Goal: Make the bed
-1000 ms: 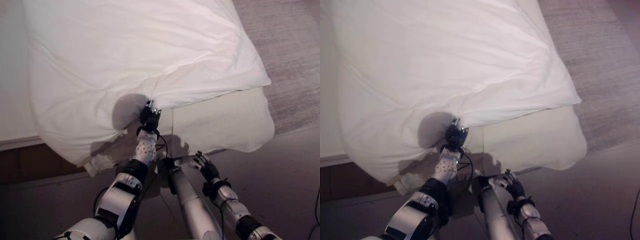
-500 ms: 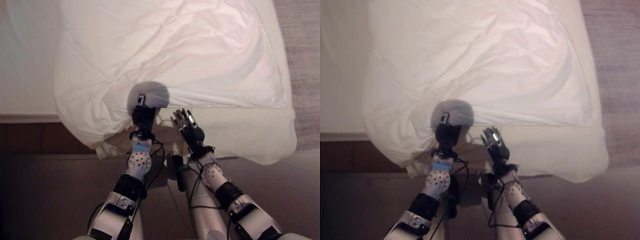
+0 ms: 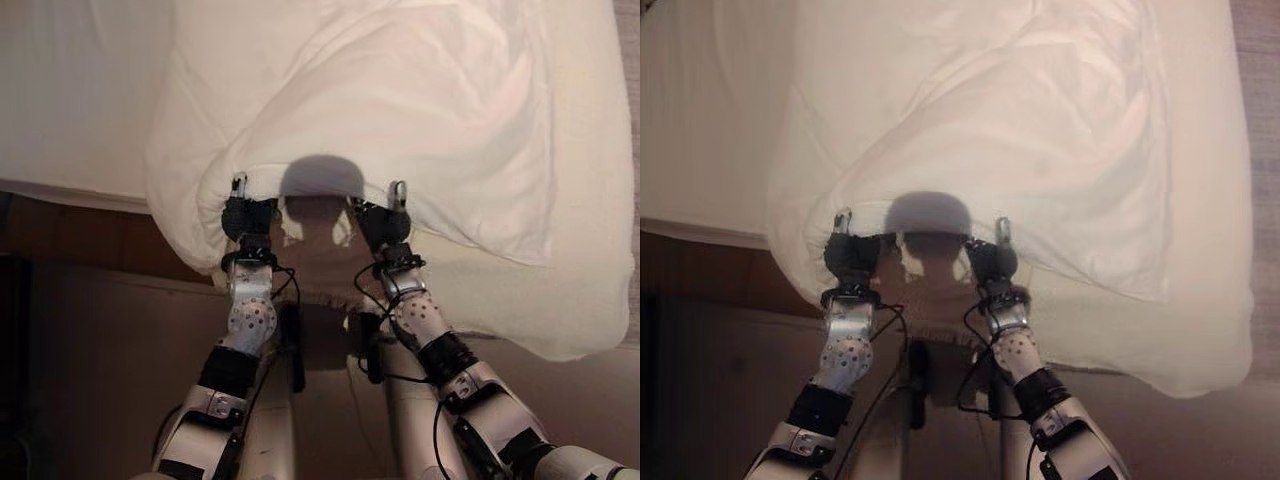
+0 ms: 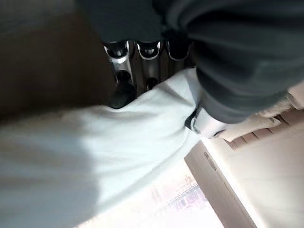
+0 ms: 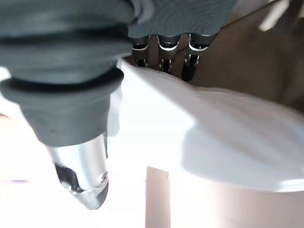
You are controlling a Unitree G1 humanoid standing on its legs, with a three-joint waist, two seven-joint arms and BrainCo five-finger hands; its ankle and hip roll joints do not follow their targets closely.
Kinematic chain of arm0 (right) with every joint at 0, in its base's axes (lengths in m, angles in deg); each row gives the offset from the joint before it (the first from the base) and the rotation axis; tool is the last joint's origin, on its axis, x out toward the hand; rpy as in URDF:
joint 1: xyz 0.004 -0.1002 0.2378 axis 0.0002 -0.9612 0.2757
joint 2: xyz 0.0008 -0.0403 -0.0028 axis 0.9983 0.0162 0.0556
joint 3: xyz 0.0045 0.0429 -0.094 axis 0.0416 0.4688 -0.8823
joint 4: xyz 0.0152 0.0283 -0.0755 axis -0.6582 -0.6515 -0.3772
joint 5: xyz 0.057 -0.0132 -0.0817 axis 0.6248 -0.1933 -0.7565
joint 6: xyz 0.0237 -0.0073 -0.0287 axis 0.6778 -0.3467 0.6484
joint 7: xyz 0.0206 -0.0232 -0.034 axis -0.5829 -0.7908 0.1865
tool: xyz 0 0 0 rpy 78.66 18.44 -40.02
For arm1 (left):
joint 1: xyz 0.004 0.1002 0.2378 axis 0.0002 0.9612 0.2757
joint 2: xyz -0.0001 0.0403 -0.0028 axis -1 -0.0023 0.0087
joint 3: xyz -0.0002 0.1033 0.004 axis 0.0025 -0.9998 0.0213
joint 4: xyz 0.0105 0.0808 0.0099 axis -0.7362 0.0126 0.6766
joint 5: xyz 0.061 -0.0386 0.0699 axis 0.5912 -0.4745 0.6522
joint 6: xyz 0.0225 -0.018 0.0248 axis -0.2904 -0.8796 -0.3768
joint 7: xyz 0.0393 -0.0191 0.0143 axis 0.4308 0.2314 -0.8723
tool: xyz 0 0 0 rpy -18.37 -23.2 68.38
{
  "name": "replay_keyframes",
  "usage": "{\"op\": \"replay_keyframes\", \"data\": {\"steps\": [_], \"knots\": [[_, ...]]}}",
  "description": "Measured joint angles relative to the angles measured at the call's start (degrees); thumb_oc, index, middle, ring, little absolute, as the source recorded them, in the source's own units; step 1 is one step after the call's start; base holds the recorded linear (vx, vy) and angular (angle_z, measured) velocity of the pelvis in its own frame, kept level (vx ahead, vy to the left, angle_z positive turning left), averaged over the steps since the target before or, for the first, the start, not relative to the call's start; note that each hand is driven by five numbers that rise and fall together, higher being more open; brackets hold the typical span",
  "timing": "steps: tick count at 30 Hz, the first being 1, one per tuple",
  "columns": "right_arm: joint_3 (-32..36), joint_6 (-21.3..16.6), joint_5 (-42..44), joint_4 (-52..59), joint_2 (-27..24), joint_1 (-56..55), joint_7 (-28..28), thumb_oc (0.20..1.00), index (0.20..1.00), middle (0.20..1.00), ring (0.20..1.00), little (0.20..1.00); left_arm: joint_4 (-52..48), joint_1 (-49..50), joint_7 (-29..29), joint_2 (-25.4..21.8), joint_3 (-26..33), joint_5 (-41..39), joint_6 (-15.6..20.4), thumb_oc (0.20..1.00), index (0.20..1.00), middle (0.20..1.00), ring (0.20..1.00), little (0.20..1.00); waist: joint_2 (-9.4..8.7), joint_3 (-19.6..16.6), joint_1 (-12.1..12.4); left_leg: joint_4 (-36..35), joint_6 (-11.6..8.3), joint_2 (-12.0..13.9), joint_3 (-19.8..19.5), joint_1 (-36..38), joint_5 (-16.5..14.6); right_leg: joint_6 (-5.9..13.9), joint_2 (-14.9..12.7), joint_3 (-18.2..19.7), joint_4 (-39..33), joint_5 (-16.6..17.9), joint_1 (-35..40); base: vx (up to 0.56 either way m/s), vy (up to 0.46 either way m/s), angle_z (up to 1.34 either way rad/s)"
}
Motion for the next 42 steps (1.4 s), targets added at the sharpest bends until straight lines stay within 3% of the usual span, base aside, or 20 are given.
{"op": "replay_keyframes", "data": {"steps": [10, 18, 25, 33, 42], "knots": [[3.5, -0.7, -0.1, -0.4, -2.1, -0.1, -6.8, 1.0, 1.0, 1.0, 1.0, 1.0, -0.7, 1.0, -1.5, -0.3, 1.2, 1.8, -0.1, 0.2, 0.2, 0.2, 0.2, 0.2, 0.84, 0.5, 0.0, 0.1, 0.0, 0.1, 0.2, -0.4, 0.0, -0.31, -0.1, 0.0, 0.0, 0.1, -0.6, 0.0, 0.0, 0.0], [11.2, -1.4, -1.1, -12.3, -5.8, 4.2, -18.3, 1.0, 1.0, 1.0, 1.0, 1.0, -1.3, 1.9, -3.0, -0.7, 1.3, 1.7, -1.0, 0.2, 0.2, 0.2, 0.2, 0.2, 0.84, 0.4, 0.0, 0.5, 0.03, 0.2, 0.6, -0.2, 0.0, -0.3, -0.2, 0.3, 0.4, 0.1, -0.6, 0.0, -0.001, 0.0], [13.6, -1.9, -1.2, -13.3, -9.0, 6.0, -24.9, 1.0, 1.0, 1.0, 1.0, 1.0, -1.7, 2.7, -3.7, -0.8, 2.2, 1.7, -1.0, 0.2, 0.2, 0.2, 0.2, 0.2, 0.84, 0.4, -0.2, 0.5, -0.01, 0.4, 1.0, 0.1, 0.0, -0.31, 0.3, 0.8, 0.4, 0.1, -0.7, 0.01, -0.004, -0.05], [17.3, -5.2, -1.3, -12.2, -9.5, 5.6, -26.9, 1.0, 1.0, 1.0, 1.0, 1.0, -1.9, 2.9, -4.0, -2.3, 2.3, 1.6, -1.0, 0.2, 0.2, 0.2, 0.2, 0.2, 0.84, 0.4, -0.3, 0.4, -0.06, 0.5, 1.2, 0.0, -0.1, -0.29, 0.3, 0.9, 0.4, 0.1, -0.9, 0.0, -0.002, -0.01], [17.9, -6.1, -1.4, -10.2, -11.4, 3.9, -27.2, 1.0, 1.0, 1.0, 1.0, 1.0, -2.0, 2.8, -4.0, -2.6, 2.4, 1.6, -1.0, 0.2, 0.2, 0.2, 0.2, 0.2, 0.83, 0.4, -0.4, 0.3, -0.07, 0.4, 1.2, -0.2, -0.1, -0.4, 0.3, 0.9, 0.4, 0.2, -1.2, 0.0, 0.0, 0.0]]}}
